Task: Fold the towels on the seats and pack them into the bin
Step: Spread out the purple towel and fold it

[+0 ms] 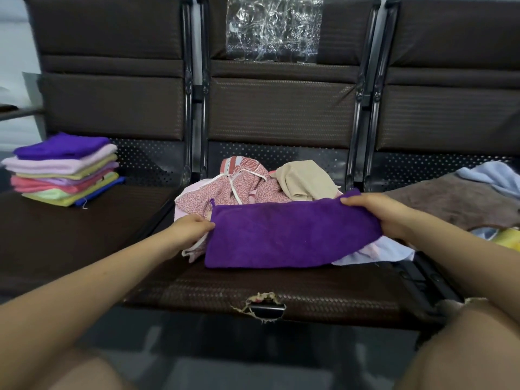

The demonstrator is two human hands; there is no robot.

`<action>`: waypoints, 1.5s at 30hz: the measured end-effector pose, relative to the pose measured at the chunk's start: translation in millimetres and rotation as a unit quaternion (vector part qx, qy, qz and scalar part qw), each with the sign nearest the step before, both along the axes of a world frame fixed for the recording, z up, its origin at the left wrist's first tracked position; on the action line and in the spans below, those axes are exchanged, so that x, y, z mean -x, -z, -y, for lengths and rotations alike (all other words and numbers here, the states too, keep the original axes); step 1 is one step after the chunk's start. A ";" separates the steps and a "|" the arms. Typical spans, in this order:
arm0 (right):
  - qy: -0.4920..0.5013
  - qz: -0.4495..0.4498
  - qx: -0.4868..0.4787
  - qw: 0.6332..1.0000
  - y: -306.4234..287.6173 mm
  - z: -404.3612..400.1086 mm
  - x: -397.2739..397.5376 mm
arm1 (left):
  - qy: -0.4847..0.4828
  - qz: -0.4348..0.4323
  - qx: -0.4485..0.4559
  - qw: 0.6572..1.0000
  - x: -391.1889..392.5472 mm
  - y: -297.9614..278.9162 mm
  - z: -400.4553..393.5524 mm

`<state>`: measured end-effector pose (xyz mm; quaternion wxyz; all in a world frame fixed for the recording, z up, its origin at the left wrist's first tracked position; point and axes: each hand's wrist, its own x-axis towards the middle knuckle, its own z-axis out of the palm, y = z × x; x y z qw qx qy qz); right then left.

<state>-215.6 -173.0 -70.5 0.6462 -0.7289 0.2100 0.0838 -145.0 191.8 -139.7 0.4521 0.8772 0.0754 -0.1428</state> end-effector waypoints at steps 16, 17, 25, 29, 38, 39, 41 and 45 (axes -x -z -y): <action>-0.233 0.018 0.030 0.972 2.7 -189.9 -45.4 | -0.049 0.050 0.027 0.997 10.8 -26.1 1.9; -0.207 0.034 0.052 0.976 2.2 -184.9 -50.3 | -0.032 0.084 -0.021 0.996 9.4 -25.6 1.0; -0.091 -0.046 0.216 0.971 19.4 -117.9 -52.4 | -0.005 -0.060 -0.055 0.997 18.2 -33.6 14.5; -0.127 -0.138 0.051 0.981 34.3 -118.2 -42.0 | -0.007 -0.109 0.088 0.990 28.8 -25.6 22.8; -0.080 0.067 -0.058 0.993 -29.0 -175.1 -61.0 | -0.028 -0.058 0.306 0.950 6.6 -70.0 0.1; -0.073 0.067 -0.045 0.994 -35.5 -186.5 -68.5 | -0.037 -0.060 0.337 0.939 3.0 -77.7 -8.9; -0.085 0.070 -0.035 0.993 -48.2 -223.2 -92.5 | -0.063 -0.054 0.372 0.924 -13.3 -87.2 -40.8; -0.115 0.076 -0.055 0.989 -58.4 -296.8 -145.8 | -0.131 -0.011 0.360 0.924 -45.1 -103.5 -116.0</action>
